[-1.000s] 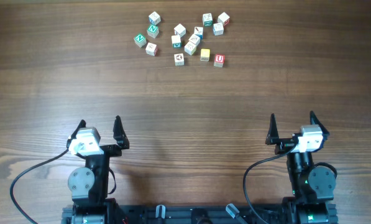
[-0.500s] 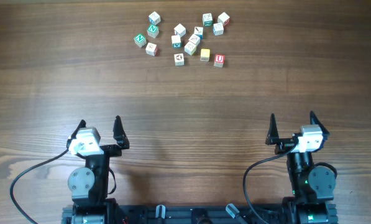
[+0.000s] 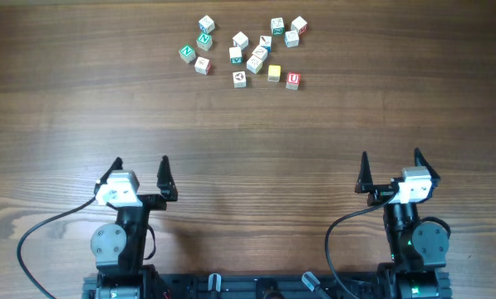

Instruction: Form a horizontal line

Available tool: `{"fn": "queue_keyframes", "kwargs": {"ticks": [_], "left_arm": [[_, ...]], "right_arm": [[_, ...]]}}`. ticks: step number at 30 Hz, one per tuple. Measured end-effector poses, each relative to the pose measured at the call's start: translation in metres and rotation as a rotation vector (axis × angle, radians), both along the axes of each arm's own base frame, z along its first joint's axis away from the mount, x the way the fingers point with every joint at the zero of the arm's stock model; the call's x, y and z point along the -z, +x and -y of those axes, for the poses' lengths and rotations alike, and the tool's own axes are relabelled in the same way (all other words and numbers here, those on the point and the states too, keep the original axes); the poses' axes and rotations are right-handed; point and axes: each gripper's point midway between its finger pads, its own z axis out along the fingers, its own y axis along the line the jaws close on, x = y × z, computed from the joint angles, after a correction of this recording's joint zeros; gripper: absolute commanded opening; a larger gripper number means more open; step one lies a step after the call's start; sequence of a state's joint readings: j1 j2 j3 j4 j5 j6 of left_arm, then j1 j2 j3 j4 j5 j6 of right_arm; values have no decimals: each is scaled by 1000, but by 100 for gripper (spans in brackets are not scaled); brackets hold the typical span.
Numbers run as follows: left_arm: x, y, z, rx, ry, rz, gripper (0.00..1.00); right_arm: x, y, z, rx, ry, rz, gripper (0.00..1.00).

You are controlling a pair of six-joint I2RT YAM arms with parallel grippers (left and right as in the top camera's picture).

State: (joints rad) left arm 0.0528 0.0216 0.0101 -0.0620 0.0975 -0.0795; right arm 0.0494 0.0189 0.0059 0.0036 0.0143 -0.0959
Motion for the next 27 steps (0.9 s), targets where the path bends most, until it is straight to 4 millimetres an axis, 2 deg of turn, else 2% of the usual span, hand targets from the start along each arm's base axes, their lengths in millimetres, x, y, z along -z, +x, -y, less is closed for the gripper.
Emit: {"fn": "queue_keyframes", "kwargs": {"ticks": [7, 16, 20, 27], "left_arm": [[0, -1, 7, 39, -5, -3, 100], [10, -12, 11, 58, -20, -134, 100], [-5, -16, 11, 57, -26, -127, 100], [-46, -27, 12, 58, -34, -88, 100]], "right_arm": [[0, 0, 0, 0, 0, 0, 100], [0, 0, 0, 0, 0, 0, 100], [0, 0, 0, 0, 0, 0, 100], [0, 0, 0, 0, 0, 0, 100]]}}
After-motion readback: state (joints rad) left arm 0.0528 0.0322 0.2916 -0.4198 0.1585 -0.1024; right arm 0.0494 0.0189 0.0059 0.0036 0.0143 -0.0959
